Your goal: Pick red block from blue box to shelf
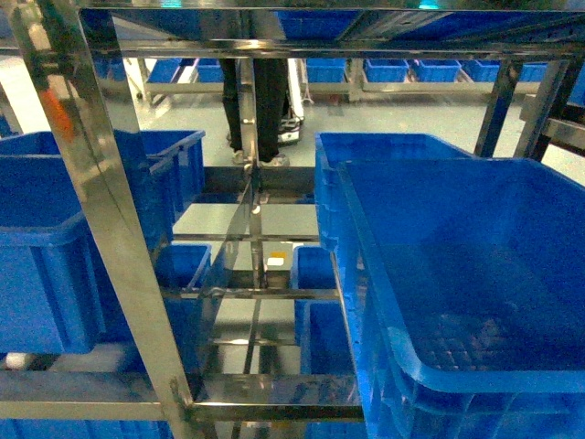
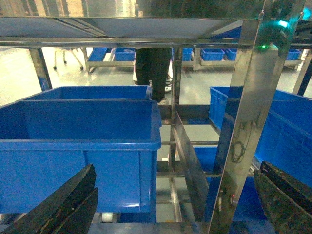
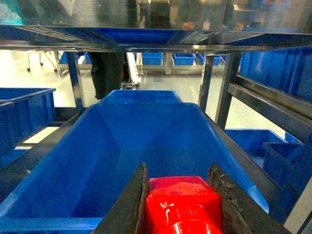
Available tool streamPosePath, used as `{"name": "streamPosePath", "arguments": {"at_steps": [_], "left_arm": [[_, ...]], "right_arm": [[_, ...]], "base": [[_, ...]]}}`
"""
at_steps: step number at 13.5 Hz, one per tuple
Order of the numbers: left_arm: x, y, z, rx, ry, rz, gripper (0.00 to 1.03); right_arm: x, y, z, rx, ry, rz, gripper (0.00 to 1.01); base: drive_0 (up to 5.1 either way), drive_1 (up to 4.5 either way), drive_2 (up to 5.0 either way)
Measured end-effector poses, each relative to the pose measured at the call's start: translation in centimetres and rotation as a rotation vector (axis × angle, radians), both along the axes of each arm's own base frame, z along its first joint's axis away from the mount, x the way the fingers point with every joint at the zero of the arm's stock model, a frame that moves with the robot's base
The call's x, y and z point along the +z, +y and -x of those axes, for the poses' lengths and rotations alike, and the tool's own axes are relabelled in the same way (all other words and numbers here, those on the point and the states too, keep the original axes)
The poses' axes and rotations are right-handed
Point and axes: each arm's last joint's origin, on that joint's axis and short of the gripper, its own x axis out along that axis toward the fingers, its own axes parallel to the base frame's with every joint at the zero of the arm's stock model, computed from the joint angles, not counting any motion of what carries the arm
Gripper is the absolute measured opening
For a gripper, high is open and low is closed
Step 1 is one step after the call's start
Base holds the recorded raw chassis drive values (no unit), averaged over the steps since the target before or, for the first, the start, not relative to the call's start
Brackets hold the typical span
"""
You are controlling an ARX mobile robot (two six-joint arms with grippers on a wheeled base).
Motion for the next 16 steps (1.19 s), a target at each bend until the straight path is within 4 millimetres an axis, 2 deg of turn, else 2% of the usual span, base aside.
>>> {"name": "streamPosePath", "arguments": {"at_steps": [16], "left_arm": [[0.00, 0.00, 0.00, 0.000, 0.000, 0.000, 0.98]], "right_arm": [[0.00, 0.00, 0.00, 0.000, 0.000, 0.000, 0.29]], "base": [[0.0, 0.00, 0.0]]}}
